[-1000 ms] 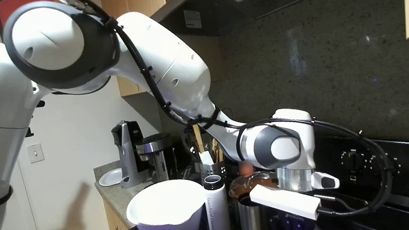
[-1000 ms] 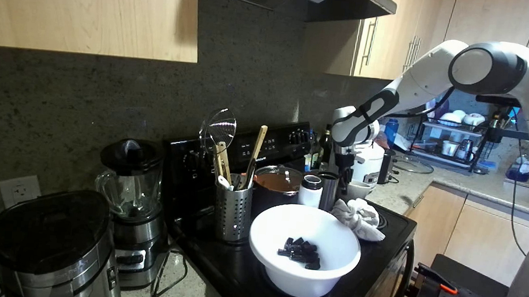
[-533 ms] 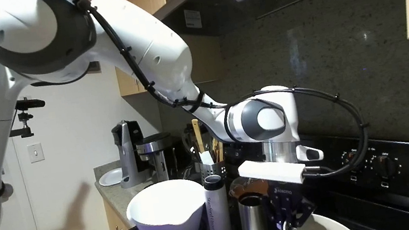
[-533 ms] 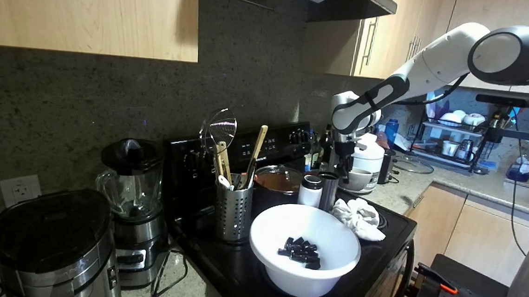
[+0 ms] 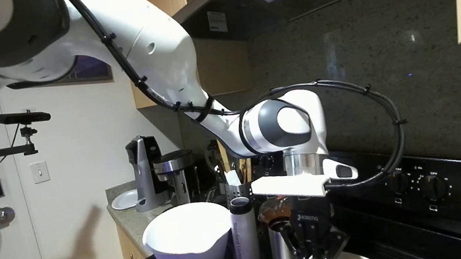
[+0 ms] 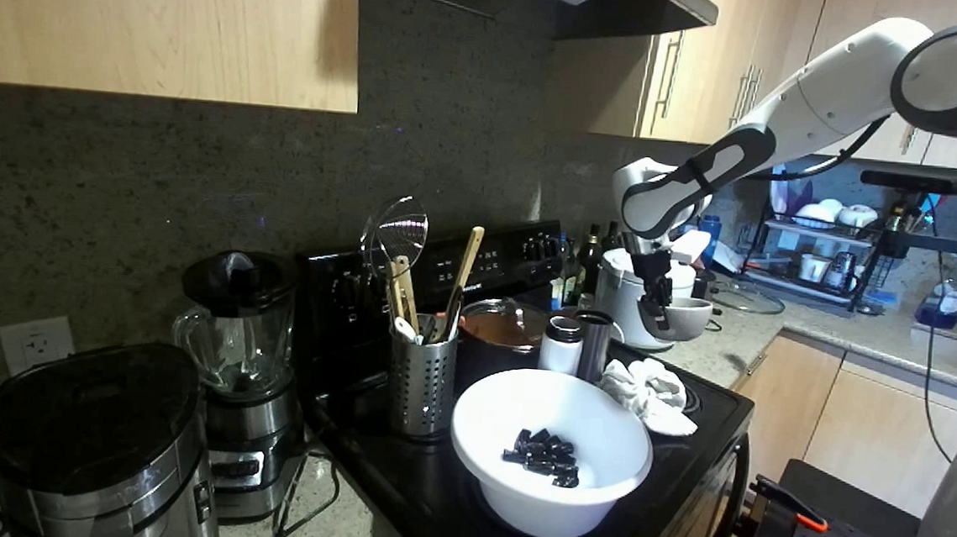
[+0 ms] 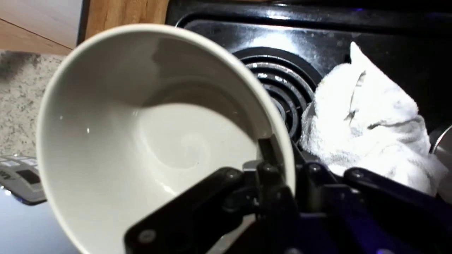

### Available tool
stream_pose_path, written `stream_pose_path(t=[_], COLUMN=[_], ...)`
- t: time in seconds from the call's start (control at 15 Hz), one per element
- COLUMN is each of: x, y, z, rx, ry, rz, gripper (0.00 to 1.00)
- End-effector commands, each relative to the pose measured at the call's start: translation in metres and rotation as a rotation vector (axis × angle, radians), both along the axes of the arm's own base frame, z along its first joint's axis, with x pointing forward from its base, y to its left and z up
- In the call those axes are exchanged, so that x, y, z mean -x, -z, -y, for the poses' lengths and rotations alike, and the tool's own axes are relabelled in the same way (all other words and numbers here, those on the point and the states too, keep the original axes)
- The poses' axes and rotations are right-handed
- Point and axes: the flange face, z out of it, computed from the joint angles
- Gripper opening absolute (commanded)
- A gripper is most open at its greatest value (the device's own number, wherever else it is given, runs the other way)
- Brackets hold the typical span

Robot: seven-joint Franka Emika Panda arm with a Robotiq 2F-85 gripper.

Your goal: Put the bowl on the right plate of the stove

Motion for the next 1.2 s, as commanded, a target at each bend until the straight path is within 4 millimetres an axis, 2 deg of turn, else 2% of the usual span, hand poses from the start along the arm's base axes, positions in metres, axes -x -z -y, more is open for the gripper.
stream_pose_path(t=[0.0,0.4,0.93,1.13], x=[0.033,0.063,0.077,0.078], y=[-0.014,0.002,0.046,0.056], z=[-0.016,-0.030,-0.033,-0.036], rx=[0.005,-0.020,-0.035,-0.031], ry=[0.005,-0.018,-0.034,-0.055], rz=[-0.031,-0.054,0.000,0.051], gripper=[0.03,0.03,0.03,0.03])
